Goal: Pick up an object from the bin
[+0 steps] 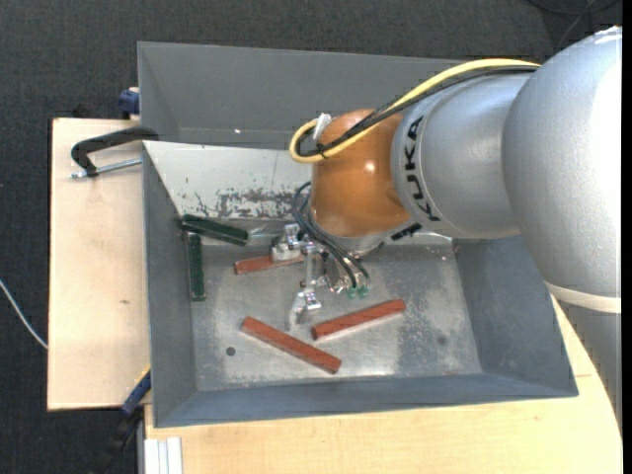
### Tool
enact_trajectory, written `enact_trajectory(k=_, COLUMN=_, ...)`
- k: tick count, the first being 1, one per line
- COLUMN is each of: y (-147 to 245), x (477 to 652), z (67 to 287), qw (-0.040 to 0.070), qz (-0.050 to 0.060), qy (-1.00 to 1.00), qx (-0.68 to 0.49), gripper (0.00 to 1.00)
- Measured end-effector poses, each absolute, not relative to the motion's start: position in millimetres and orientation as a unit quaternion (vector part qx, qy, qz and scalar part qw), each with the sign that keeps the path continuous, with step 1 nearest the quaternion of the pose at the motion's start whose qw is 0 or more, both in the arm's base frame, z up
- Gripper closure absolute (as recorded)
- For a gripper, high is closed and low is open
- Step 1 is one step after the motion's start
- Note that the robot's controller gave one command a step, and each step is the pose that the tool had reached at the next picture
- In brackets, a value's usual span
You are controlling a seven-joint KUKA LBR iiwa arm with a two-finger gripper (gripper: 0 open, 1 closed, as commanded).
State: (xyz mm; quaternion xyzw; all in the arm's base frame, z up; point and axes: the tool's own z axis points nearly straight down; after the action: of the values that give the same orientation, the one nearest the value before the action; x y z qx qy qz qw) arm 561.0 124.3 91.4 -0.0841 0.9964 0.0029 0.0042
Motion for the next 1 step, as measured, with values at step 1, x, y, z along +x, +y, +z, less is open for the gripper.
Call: enact_trajectory(k=1, y=72.6, x=531.7, z=109.4, qw=0.0, qz=0.001, qy=0.982, qx=-0.19, gripper=0.0)
